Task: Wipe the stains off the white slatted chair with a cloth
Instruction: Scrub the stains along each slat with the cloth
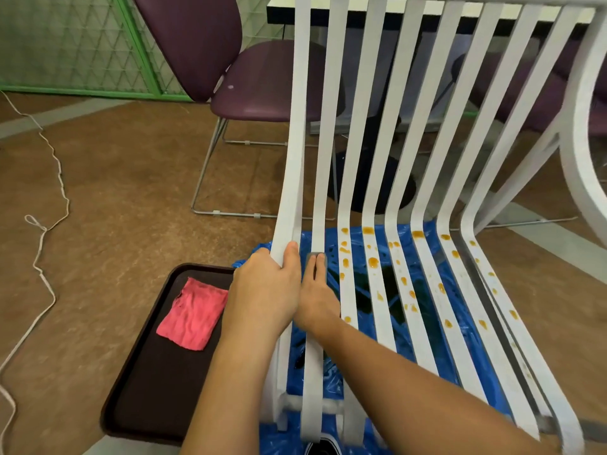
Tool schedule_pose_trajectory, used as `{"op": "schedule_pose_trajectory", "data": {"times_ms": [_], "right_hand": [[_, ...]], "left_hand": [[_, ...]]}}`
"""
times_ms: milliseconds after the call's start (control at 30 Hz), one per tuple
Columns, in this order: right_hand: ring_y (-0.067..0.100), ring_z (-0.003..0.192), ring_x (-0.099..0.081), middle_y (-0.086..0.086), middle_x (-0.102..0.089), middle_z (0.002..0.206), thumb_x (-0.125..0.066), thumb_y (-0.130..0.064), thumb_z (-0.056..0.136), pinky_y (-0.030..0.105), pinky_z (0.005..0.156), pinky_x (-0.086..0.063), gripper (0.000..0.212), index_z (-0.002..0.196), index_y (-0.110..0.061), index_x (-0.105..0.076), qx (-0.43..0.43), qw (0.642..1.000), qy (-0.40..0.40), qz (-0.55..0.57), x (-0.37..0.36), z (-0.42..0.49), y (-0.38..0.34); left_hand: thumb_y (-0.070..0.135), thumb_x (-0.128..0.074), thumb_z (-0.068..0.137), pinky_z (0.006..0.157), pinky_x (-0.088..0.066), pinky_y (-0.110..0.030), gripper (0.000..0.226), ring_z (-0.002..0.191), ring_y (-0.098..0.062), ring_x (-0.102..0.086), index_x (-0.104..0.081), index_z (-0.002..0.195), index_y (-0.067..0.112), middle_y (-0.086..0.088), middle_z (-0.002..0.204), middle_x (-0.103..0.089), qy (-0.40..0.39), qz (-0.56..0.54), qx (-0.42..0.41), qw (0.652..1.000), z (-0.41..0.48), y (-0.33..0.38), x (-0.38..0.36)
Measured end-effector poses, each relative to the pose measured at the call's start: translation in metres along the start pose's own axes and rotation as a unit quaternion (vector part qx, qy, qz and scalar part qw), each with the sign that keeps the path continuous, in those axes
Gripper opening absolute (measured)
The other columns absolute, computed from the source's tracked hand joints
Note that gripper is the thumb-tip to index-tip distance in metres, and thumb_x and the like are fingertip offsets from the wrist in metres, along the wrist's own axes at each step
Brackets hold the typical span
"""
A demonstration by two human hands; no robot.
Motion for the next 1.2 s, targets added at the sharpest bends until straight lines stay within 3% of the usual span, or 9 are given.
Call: {"op": "schedule_pose_trajectory", "data": {"times_ms": [333, 567, 633, 767, 1000, 1067, 1200], "right_hand": [[0.018, 0.073, -0.05, -0.003, 0.033, 0.16, -0.044, 0.002, 0.087, 0.023, 0.054, -0.033, 0.095, 0.157, -0.015, 0.017, 0.04, 0.998, -0.032, 0.03, -0.016, -0.102, 0.019], [0.016, 0.07, -0.052, 0.001, 0.026, 0.163, -0.051, -0.001, 0.089, 0.025, 0.061, -0.04, 0.095, 0.158, -0.013, 0.013, 0.04, 0.998, -0.022, 0.048, -0.006, -0.066, 0.013], [0.019, 0.079, -0.057, 0.003, 0.026, 0.163, -0.055, -0.001, 0.089, 0.027, 0.064, -0.042, 0.097, 0.157, -0.012, 0.014, 0.037, 0.998, -0.024, 0.048, 0.0, -0.045, 0.01], [0.027, 0.12, -0.058, 0.005, 0.026, 0.163, -0.058, -0.014, 0.093, 0.029, 0.08, -0.046, 0.097, 0.156, -0.011, 0.016, 0.033, 0.998, -0.025, 0.042, 0.008, 0.005, 0.003], [0.028, 0.122, -0.057, 0.005, 0.028, 0.162, -0.056, -0.019, 0.097, 0.028, 0.077, -0.04, 0.095, 0.156, -0.009, 0.018, 0.016, 0.999, -0.039, 0.018, 0.022, 0.076, -0.007], [0.03, 0.132, -0.049, 0.006, 0.029, 0.162, -0.056, -0.015, 0.096, 0.027, 0.08, -0.042, 0.092, 0.156, -0.007, 0.014, 0.022, 0.999, -0.042, -0.007, 0.028, 0.093, -0.01], [0.029, 0.151, -0.019, 0.01, 0.031, 0.16, -0.053, -0.004, 0.097, 0.028, 0.092, -0.05, 0.087, 0.155, -0.002, 0.011, 0.034, 0.996, -0.04, -0.075, 0.038, 0.11, -0.018]], "left_hand": [[0.056, -0.039, 0.103, 0.071, -0.048, -0.035, 0.041, 0.075, -0.012, -0.055, -0.055, 0.099, 0.018, 0.01, 0.081, -0.052, 0.001, -0.013, -0.02, 1.0, -0.007, -0.001, 0.002], [0.054, -0.04, 0.103, 0.054, -0.038, -0.028, 0.043, 0.072, -0.009, -0.056, -0.058, 0.097, 0.016, 0.006, 0.081, -0.058, -0.005, -0.025, -0.019, 1.0, -0.007, -0.001, 0.003], [0.054, -0.041, 0.103, 0.053, -0.036, -0.027, 0.043, 0.071, -0.01, -0.056, -0.059, 0.096, 0.016, 0.005, 0.081, -0.06, -0.006, -0.023, -0.016, 1.0, -0.006, -0.001, 0.003], [0.055, -0.04, 0.103, 0.052, -0.036, -0.026, 0.042, 0.072, -0.01, -0.058, -0.059, 0.099, 0.018, 0.003, 0.084, -0.063, -0.009, -0.026, -0.012, 1.0, -0.004, -0.002, 0.002], [0.058, -0.039, 0.102, 0.052, -0.034, -0.025, 0.047, 0.069, -0.008, -0.057, -0.06, 0.093, 0.017, 0.003, 0.083, -0.064, -0.008, -0.024, -0.013, 1.0, -0.004, -0.004, 0.001], [0.06, -0.038, 0.101, 0.054, -0.037, -0.026, 0.048, 0.072, -0.009, -0.06, -0.061, 0.095, 0.019, 0.003, 0.085, -0.066, -0.012, -0.026, -0.01, 1.0, -0.004, -0.005, 0.001], [0.061, -0.036, 0.101, 0.054, -0.037, -0.023, 0.047, 0.072, -0.006, -0.059, -0.06, 0.093, 0.022, 0.006, 0.085, -0.065, -0.018, -0.015, -0.002, 1.0, -0.004, -0.003, 0.003]]}}
Point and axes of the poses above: each hand's wrist, its own z-axis towards the middle knuckle, its own x-axis out of the back of the hand, y = z × x, the point moved 1 cm from there along z, towards the middle knuckle
